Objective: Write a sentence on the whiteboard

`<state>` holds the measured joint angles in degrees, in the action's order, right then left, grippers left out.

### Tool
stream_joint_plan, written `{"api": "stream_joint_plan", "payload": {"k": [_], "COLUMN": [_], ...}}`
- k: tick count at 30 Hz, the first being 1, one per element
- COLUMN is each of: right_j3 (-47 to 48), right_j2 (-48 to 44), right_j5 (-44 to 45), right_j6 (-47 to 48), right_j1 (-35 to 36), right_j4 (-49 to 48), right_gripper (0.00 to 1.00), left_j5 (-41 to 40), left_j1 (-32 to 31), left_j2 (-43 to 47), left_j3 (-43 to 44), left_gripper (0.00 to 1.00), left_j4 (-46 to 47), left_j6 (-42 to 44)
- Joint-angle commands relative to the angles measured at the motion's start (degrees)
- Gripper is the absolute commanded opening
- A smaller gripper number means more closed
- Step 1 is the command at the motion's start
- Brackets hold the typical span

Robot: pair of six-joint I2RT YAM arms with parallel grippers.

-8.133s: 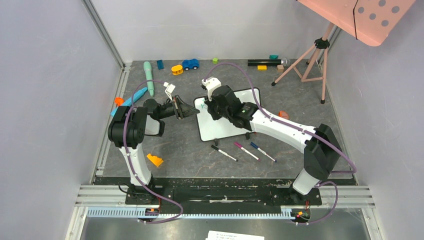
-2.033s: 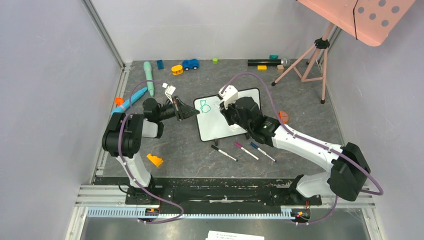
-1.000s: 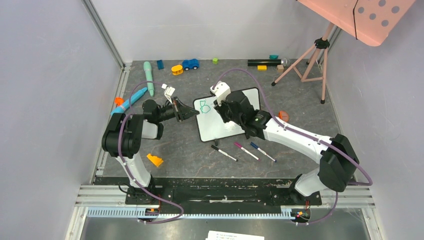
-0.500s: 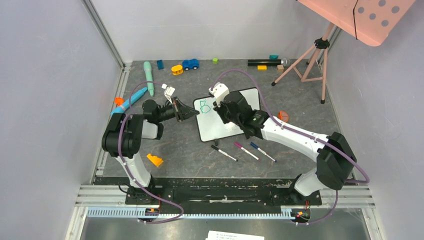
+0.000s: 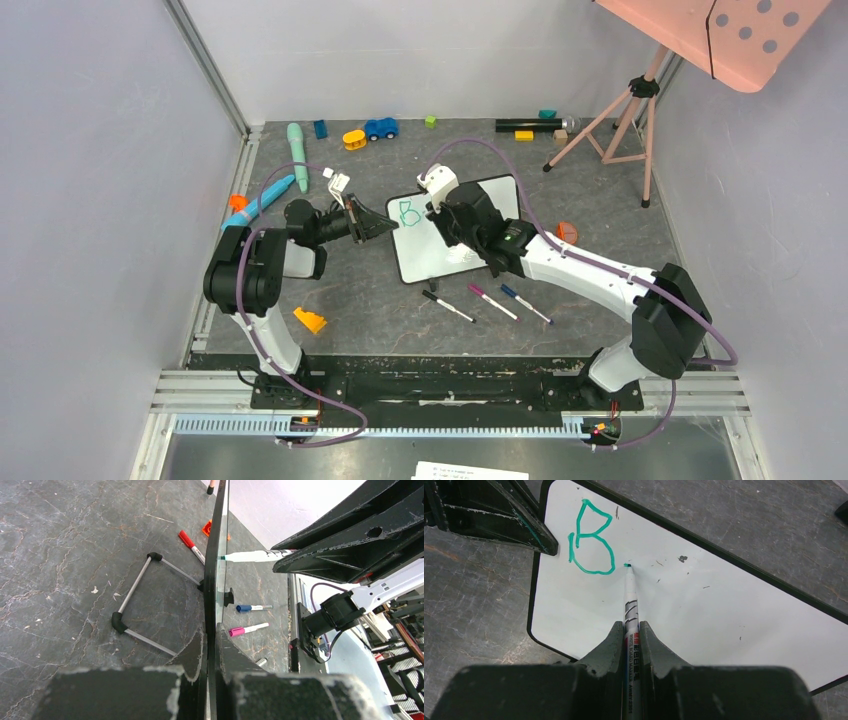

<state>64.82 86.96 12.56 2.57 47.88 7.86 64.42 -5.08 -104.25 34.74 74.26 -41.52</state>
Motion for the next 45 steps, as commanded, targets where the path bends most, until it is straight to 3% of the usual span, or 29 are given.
{"api": "stream_joint_plan", "payload": {"k": [1, 33, 45], "right_j3": [2.90, -3.07, -1.20], "right_j2": [0.40, -2.16, -1.72], "right_j5": [3.40, -0.17, 0.36], "right_j6": [-0.28, -1.42, -1.01], "right_j1": [-0.33, -0.42, -0.43], "right_j4": [-0.47, -0.11, 0.05], "right_gripper": [0.00, 0.00, 0.00], "left_j5": [0.79, 0.79, 0.80], "left_j1": [-0.19, -0.28, -0.29], "left_j2": [1.37, 1.33, 1.40], "left_j3": [-0.46, -0.37, -0.41], "left_gripper": [0.02, 0.02, 0.02], "left_j4": [3.08, 2.94, 2.96], "left_j6": [1.89, 1.92, 2.05]}}
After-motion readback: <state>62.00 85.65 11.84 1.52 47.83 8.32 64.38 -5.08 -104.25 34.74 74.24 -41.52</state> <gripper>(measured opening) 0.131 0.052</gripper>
